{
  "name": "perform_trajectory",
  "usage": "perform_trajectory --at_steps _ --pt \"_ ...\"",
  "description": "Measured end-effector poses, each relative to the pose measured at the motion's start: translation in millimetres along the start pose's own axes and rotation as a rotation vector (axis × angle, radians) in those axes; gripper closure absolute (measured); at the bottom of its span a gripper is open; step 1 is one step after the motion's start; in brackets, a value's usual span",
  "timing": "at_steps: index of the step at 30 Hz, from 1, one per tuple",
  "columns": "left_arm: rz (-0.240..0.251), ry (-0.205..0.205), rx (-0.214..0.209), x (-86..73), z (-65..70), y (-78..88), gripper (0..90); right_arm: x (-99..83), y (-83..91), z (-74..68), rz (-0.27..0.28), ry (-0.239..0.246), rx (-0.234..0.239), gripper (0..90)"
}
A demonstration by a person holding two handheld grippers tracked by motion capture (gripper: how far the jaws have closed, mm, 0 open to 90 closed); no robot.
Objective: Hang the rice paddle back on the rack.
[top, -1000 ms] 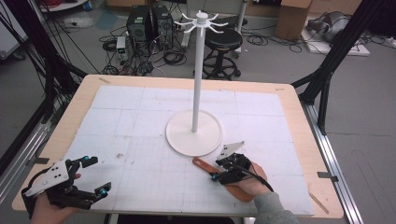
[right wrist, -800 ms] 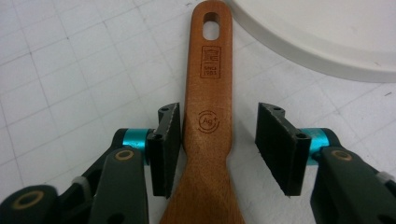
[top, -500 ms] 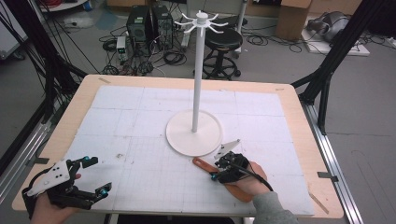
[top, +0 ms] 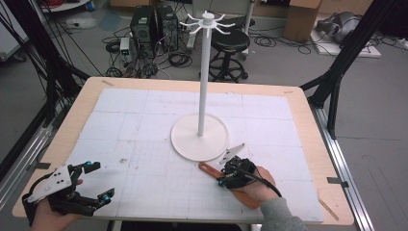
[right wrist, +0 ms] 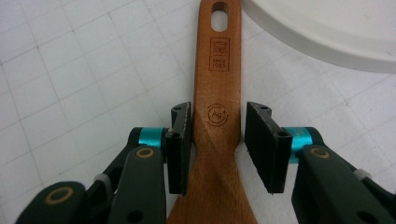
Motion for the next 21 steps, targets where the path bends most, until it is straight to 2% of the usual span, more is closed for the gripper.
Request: perform_trajectory --at_steps 9,13,21 --pt "-0.001 -0.001 0.001 -0.2 -0.1 -0.3 1.8 -0.5 0.5 -1.0 -0.011 -0.007 0.002 63.3" --pt "-0.002 -0.001 0.000 -0.3 0.2 -0.4 1.8 -0.6 0.7 -0.8 -0.013 0.006 -0.007 63.9" --pt "-0.001 -0.001 0.002 -0.1 -0.6 0.1 1.8 -0.8 1.4 -0.6 0.008 -0.005 0.002 64.1"
Point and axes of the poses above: each handheld gripper's, and its own axes: y roughly backward along the jaws, x roughly out of its top, z roughly to its right, the point moved 10 cm from there along -y, roughly forward along the jaws, and after that the axes turned 9 degrees about y, right-handed, at the moved point
